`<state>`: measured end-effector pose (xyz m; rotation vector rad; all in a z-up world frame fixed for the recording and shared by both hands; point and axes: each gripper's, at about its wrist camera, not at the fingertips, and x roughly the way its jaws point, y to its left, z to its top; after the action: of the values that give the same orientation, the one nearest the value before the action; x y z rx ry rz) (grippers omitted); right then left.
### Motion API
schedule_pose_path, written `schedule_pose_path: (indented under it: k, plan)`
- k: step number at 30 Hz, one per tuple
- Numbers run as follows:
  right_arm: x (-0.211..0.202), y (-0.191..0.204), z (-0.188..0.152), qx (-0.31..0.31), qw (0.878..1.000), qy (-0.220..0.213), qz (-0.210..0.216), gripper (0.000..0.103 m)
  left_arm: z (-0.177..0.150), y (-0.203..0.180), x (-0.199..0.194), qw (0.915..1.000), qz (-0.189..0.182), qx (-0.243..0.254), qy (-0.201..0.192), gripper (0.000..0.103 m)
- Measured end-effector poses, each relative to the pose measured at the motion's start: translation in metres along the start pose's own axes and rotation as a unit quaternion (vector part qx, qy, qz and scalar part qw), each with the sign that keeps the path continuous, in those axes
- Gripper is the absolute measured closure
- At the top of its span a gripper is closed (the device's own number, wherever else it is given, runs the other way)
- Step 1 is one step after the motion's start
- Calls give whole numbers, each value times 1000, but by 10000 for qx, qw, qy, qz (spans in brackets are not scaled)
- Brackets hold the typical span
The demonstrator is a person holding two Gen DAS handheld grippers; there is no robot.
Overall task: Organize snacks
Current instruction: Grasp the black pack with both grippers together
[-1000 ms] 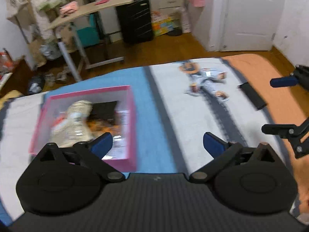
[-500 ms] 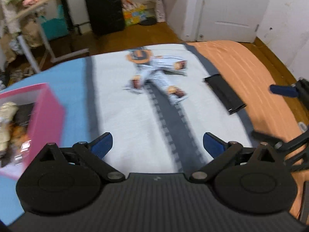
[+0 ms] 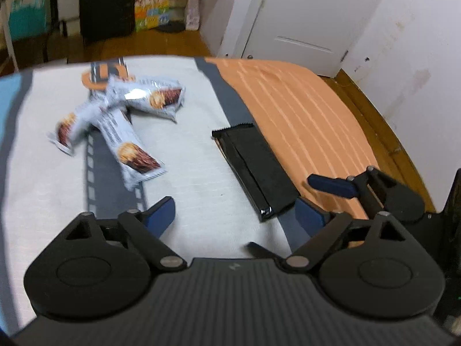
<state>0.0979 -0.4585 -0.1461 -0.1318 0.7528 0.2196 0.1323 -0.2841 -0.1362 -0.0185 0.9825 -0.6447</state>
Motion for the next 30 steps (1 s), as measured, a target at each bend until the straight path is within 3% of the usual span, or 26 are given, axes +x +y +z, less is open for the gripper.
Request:
schedule_pose_path:
  k: [5,8,13,21,24,30]
  plan:
    - [23,-22,-2,727,9973,61,71,17,-1,9,37,9984,-203,-490,188,33]
    - [26,-23,-3,668,9978,-11,-46,26,-3,5,43,9989,-215,-411,35,37]
    - [22,-11,-9,311,9990,-145,-299,37,-4,1,47,9985,-326,-448,-25,54]
    - [22,-9,-10,483,9978,-183,-408,41,0,-3,53,9970,-414,-650,5,54]
    - [18,3,-7,273,9973,-236,-638,43,1,-3,53,9936,-765,-813,181,51]
    - [3,8,-1,444,9964,-223,-681,46,-3,-8,45,9925,-850,-795,374,52]
